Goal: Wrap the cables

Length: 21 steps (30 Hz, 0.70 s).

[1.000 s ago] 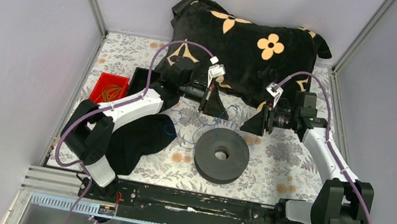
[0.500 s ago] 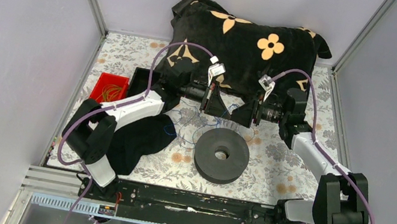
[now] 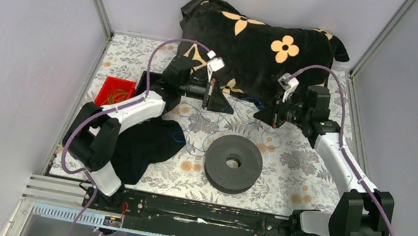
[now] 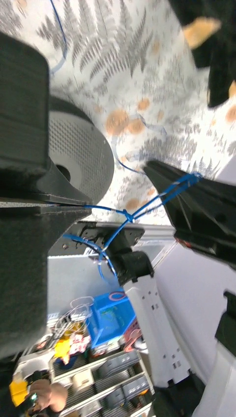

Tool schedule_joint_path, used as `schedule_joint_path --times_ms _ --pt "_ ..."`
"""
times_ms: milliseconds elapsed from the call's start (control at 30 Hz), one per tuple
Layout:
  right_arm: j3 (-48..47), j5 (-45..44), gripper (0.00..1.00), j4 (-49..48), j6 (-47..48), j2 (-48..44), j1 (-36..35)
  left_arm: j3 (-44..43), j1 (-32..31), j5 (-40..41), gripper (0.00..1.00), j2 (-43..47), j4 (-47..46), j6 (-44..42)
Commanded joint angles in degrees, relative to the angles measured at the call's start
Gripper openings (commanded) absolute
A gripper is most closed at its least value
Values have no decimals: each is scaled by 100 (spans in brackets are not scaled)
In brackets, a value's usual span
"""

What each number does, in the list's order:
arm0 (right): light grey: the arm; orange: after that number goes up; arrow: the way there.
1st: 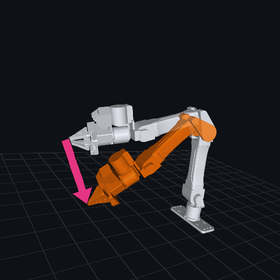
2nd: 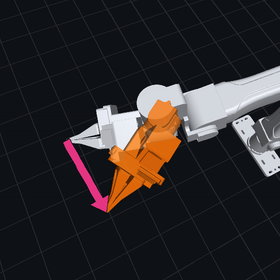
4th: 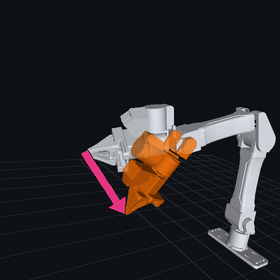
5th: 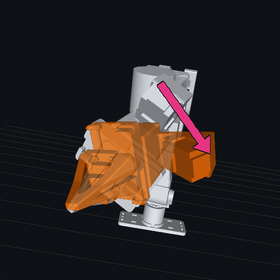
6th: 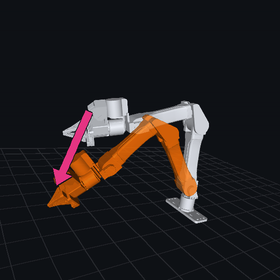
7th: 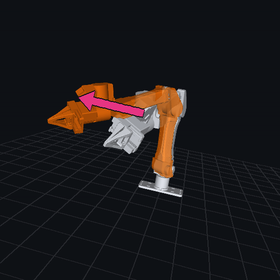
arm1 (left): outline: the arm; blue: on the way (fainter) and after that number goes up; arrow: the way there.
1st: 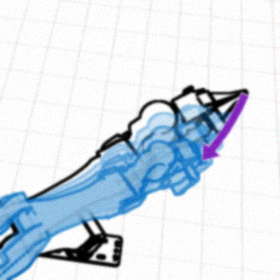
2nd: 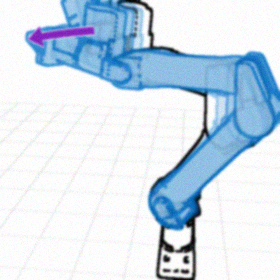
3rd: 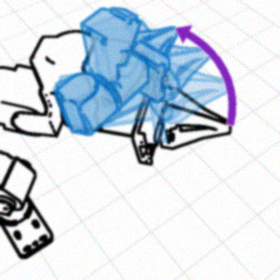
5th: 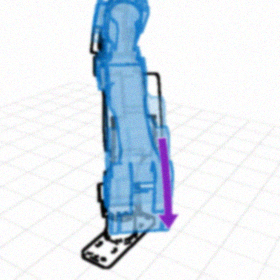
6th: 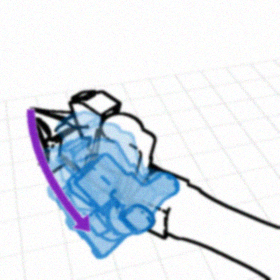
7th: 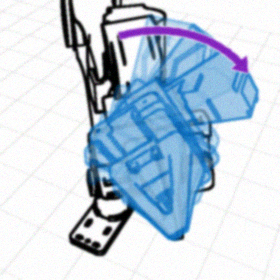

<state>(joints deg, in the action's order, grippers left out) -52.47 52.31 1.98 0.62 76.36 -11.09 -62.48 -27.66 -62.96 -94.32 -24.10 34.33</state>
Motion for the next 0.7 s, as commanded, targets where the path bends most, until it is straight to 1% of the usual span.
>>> schedule_joint_path --times_ms 0,133,300,467,667 --pt "-587 -906 0 1537 1034 -331 425 -47 383 244 0 320 462 -781" --pt "-861 -1291 0 2110 1274 -281 725 -180 569 559 0 416 1304 -1510" --pt "-1256 -1521 0 2689 1508 -43 1187 -270 812 1005 0 530 1944 -2048" --pt "-1642 -1395 0 3119 1647 302 1671 -483 922 1482 0 614 2642 -2709" --pt "-2088 -843 0 3820 1933 739 2011 -548 986 1859 0 669 2999 -3122"
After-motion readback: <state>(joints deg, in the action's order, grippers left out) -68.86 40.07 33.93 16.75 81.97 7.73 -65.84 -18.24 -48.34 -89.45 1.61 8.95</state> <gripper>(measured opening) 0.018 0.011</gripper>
